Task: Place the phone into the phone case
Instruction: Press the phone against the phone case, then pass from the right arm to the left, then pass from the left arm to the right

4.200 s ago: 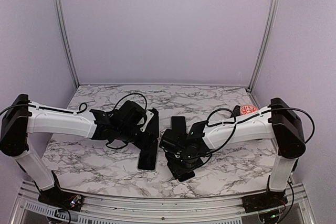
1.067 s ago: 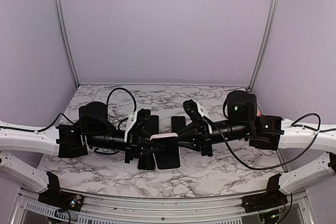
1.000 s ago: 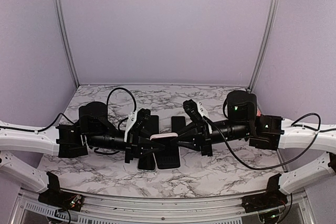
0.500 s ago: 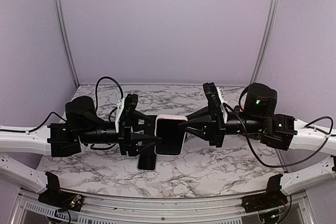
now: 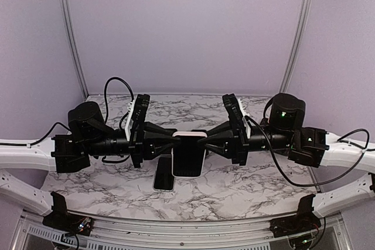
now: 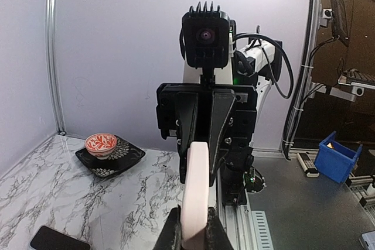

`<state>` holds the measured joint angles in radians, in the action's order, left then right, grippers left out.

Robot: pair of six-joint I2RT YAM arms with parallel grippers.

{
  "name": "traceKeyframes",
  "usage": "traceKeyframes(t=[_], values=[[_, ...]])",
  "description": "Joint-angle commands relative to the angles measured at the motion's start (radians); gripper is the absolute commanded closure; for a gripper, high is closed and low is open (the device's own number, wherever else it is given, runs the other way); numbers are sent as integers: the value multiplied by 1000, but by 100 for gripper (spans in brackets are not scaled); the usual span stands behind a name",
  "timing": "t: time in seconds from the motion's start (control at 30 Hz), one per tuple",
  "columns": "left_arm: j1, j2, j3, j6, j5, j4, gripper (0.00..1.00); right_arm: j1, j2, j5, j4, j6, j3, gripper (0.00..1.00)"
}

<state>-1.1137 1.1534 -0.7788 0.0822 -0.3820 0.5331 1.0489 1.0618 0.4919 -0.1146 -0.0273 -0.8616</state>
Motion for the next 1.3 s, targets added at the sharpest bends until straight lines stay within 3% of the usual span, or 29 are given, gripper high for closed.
traceKeyframes(t=[0.0,0.1,0.13,0.17,0.23,0.3,0.47,0.63,0.73,0.83,0.9,0.93,1.03,1.27], values=[[-6,3,-20,7,-15,41,100,0,-21,-2,-53,-3,-54,100],[-6,0,-8,5,10,41,100,0,-26,-37,-48,-9,-53,100],[-6,-2,0,6,29,41,84,0,-26,-57,-40,-10,-55,100],[-6,-4,10,6,50,41,50,0,-26,-70,-29,-12,-59,100],[-6,0,30,-6,44,41,36,-1,-26,-71,-18,-12,-70,100],[-6,16,39,-6,20,41,35,-1,-29,-49,-30,-12,-80,100],[-8,81,14,24,-24,41,46,-1,-14,4,-48,-15,-117,100],[-8,93,3,21,-23,49,97,-1,-6,5,-45,-18,-123,100],[-8,78,8,23,-11,59,100,-2,-4,-32,-26,-29,-112,97],[-8,60,18,34,6,81,100,-4,2,-115,-6,-67,-80,51],[-8,53,25,46,7,99,100,-17,10,-127,-9,-107,-49,39],[-8,51,28,53,7,109,100,-26,16,-106,-16,-129,-36,39],[-6,50,41,85,9,154,100,-38,27,-37,-62,-177,5,52],[-6,56,49,121,2,184,100,-38,30,1,-129,-219,60,68]])
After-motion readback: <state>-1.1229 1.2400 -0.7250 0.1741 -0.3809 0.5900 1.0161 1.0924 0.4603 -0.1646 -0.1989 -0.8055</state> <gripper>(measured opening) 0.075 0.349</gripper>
